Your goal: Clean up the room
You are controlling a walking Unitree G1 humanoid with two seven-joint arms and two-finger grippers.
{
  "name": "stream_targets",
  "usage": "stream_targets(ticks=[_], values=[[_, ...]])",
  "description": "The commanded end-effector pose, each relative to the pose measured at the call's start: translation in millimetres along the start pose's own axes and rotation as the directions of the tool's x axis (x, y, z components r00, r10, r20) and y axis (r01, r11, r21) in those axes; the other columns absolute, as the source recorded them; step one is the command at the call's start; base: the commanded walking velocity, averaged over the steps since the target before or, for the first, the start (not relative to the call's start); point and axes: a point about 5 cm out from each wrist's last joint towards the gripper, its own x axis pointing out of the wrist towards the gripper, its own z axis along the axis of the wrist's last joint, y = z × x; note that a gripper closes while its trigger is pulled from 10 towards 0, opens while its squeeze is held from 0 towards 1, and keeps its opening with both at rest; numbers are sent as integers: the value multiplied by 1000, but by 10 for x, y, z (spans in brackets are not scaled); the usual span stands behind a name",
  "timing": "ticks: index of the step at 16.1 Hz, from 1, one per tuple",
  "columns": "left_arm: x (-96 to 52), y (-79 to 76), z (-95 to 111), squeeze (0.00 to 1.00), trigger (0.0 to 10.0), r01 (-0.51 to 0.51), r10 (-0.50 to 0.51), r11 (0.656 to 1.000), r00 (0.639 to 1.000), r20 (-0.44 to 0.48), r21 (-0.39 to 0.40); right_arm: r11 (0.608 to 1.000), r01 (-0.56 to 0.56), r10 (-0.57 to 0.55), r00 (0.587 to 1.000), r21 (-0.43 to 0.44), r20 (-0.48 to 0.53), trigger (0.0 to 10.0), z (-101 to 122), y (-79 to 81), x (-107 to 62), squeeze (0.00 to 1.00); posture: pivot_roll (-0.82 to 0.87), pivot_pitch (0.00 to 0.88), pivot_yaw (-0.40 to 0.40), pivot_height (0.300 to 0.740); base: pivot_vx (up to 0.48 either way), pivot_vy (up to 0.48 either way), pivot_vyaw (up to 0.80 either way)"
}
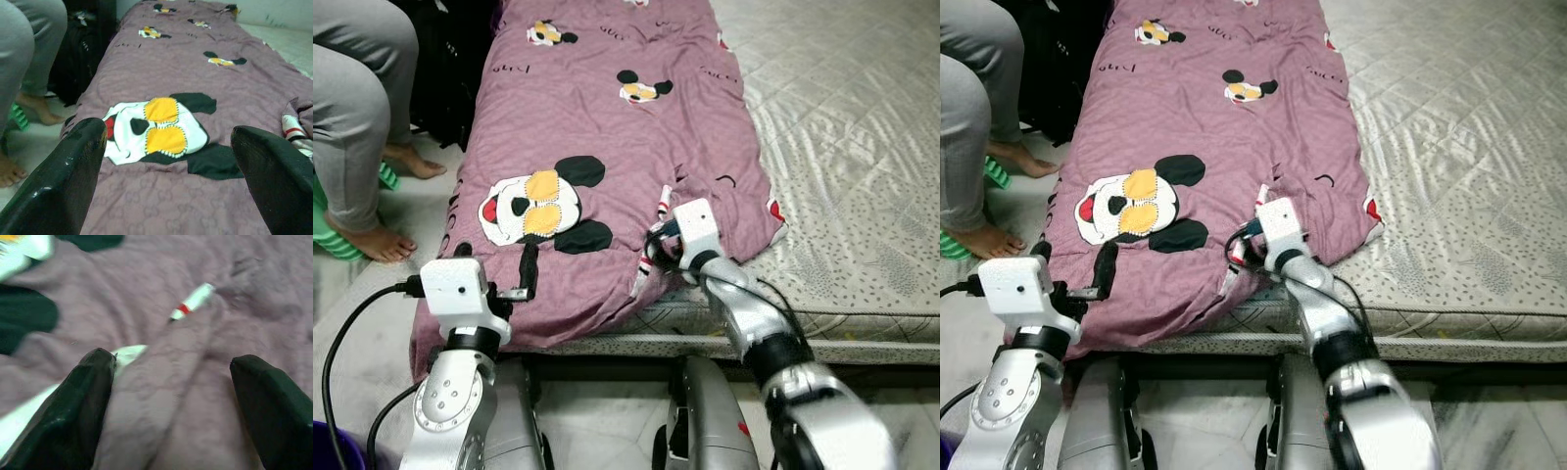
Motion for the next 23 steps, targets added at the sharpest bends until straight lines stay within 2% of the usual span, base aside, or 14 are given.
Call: stream_targets(ticks=[1, 2, 7, 8, 11, 14, 17, 19, 20, 23], values=[[-33, 4, 8, 0, 10000, -4, 4, 1000, 1000, -8, 8, 1000, 27, -27, 999, -10, -25, 4431, -50, -35, -1, 0, 90, 268, -55, 555, 0, 0, 0], [-41, 10, 9, 0, 10000, -5, 6, 1000, 1000, -14, 10, 998, 51, -52, 998, -23, -42, 0, -77, -67, 10, 0, 92, 272, -55, 555, 0, 0, 0], [-29, 27, 22, 0, 10000, -13, 13, 1000, 1000, -25, 12, 985, 171, -174, 981, -38, -90, 0, -229, -264, -28, 0, 84, 276, -49, 555, 0, 0, 0], [-17, 21, 20, 0, 10000, -12, 12, 1000, 1000, -27, 10, 970, 242, -243, 964, -17, -107, 0, -315, -396, -80, 0, 79, 272, -46, 555, 0, 0, 0], [7, 26, 16, 0, 10000, -11, 11, 1000, 1000, -27, 9, 934, 355, -349, 926, 22, -141, 0, -485, -636, -203, 0, 71, 265, -43, 555, 0, 0, 0], [25, 30, 13, 0, 10000, -16, 16, 1000, 1000, -26, 5, 889, 454, -445, 886, 52, -128, 0, -570, -892, -342, 0, 58, 255, -38, 555, 0, 0, 0], [44, 39, 3, 0, 10000, -20, 20, 1000, 999, -27, 0, 849, 526, -517, 848, 61, -114, 0, -666, -1140, -527, 0, 48, 247, -37, 555, 0, 0, 0], [53, 41, -1, 0, 10000, -20, 20, 1000, 999, -27, -1, 838, 543, -536, 837, 57, -109, 0, -720, -1205, -609, 0, 42, 240, -36, 555, 0, 0, 0], [64, 41, -6, 0, 10000, -19, 19, 1000, 999, -26, -2, 825, 563, -556, 825, 54, -106, 0, -815, -1273, -753, 0, 35, 234, -36, 555, 0, 0, 0], [86, 27, -11, 0, 10000, -13, 13, 1000, 1000, -23, -4, 823, 568, -561, 820, 34, -114, 0, -981, -1253, -1042, 0, 26, 219, -36, 555, 0, 0, 0]])
